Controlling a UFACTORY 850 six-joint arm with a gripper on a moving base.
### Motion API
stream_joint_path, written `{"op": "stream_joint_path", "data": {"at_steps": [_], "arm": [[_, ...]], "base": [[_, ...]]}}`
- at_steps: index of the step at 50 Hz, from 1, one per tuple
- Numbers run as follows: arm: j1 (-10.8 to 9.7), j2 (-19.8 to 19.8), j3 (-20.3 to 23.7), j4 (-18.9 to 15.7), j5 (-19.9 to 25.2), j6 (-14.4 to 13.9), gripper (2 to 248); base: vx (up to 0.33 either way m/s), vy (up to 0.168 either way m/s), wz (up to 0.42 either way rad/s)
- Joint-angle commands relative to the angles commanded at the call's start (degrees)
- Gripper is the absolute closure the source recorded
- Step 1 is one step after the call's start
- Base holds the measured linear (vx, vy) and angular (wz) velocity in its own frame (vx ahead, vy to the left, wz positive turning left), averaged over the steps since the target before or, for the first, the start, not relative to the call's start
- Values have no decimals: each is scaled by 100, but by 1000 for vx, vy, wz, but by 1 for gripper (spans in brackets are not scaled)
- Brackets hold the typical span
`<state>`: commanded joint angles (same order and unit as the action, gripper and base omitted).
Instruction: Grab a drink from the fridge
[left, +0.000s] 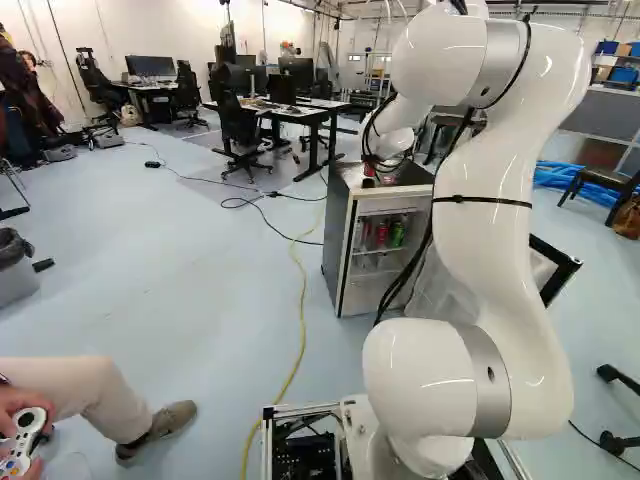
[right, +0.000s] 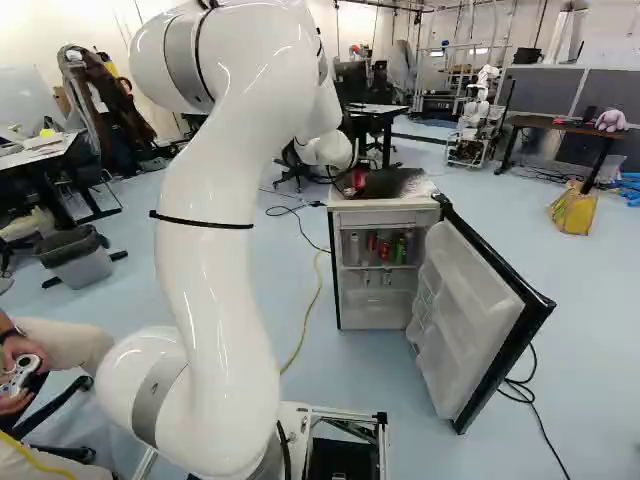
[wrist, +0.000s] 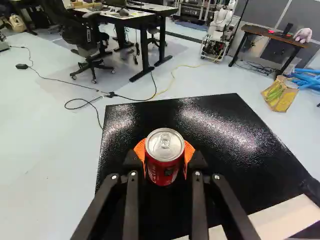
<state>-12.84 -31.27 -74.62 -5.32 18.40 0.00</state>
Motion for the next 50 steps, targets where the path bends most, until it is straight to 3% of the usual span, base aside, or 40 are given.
{"op": "stream_joint_path", "data": {"at_steps": [34, 35, 39, 40, 45, 46, 50], "arm": [[0, -47, -3, 0, 0, 0, 154], [0, -47, -3, 0, 0, 0, 125], [0, -47, -3, 0, 0, 0, 125], [0, -47, -3, 0, 0, 0, 91], [0, -47, -3, 0, 0, 0, 91], [0, -47, -3, 0, 0, 0, 57], [0, -47, -3, 0, 0, 0, 57]], "base": [[0, 0, 0], [0, 0, 0], [0, 0, 0], [0, 0, 0], [0, 0, 0], [0, 0, 0], [0, 0, 0]]}}
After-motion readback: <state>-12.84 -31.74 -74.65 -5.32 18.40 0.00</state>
